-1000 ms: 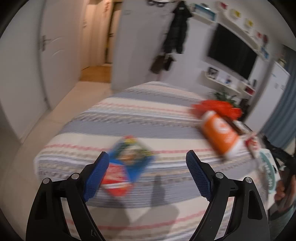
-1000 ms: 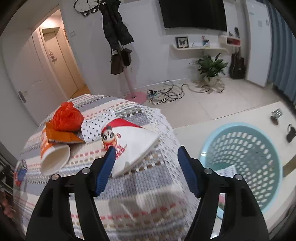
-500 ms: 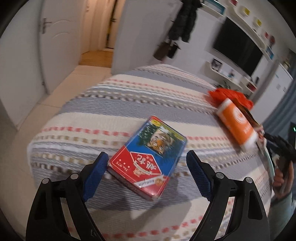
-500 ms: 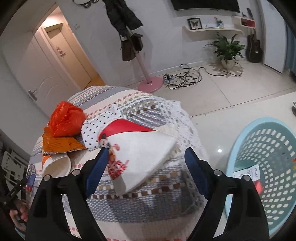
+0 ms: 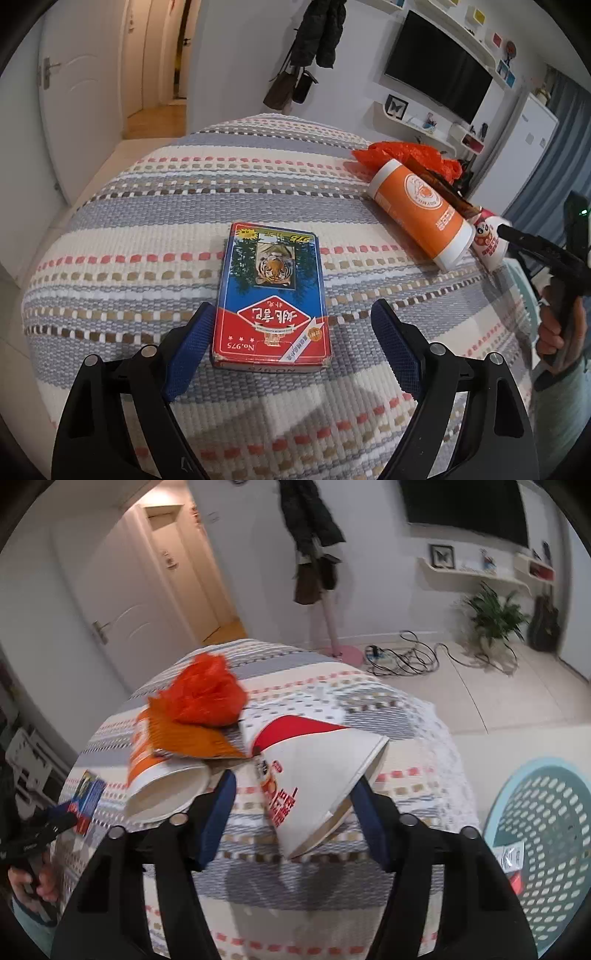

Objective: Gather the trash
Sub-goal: 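Move the left tool to the card deck while the right tool moves to the white paper cup, then grasp the tiger card deck with the left tool while the right tool grasps the white paper cup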

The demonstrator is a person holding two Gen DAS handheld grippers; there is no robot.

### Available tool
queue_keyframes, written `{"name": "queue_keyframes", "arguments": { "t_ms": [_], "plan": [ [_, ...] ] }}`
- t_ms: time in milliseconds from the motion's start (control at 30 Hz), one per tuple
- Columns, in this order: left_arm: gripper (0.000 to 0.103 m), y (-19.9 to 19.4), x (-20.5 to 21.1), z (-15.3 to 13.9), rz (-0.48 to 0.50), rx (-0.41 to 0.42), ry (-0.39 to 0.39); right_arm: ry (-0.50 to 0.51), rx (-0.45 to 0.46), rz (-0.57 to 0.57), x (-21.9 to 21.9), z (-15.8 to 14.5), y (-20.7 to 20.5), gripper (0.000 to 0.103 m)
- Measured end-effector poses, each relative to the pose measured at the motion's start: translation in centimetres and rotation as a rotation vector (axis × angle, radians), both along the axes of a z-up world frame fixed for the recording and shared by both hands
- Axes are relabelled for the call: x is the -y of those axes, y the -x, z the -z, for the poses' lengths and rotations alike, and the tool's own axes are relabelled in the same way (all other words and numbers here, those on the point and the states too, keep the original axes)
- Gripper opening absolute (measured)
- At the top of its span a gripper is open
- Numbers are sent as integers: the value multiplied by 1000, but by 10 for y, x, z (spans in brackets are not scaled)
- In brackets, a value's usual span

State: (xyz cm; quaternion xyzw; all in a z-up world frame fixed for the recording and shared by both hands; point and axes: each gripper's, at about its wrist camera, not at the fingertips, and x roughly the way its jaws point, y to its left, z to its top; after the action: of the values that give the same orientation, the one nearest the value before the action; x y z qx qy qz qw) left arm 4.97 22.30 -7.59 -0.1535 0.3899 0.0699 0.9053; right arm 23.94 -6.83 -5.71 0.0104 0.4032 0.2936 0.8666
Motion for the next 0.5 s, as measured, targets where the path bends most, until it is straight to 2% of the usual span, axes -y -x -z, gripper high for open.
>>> {"name": "queue_keyframes", "arguments": {
  "t_ms": [67, 133, 267, 433, 500],
  "plan": [
    [83, -4, 3, 3, -8, -12, -9, 18, 20, -21, -8, -2, 7, 50],
    [83, -6, 8, 4, -14, -14, -43, 28, 23, -44, -17, -2, 11, 39],
    [83, -9, 13, 5, -21, -24, -82, 57, 32, -63, -32, 2, 17, 34],
    [82, -11, 15, 4, -37, -32, -96, 101, 55, -47, -40, 6, 30, 13],
    [75, -15, 17, 3, -47, -42, -121, 119, 71, -38, -39, 7, 35, 6]
  ]
}}
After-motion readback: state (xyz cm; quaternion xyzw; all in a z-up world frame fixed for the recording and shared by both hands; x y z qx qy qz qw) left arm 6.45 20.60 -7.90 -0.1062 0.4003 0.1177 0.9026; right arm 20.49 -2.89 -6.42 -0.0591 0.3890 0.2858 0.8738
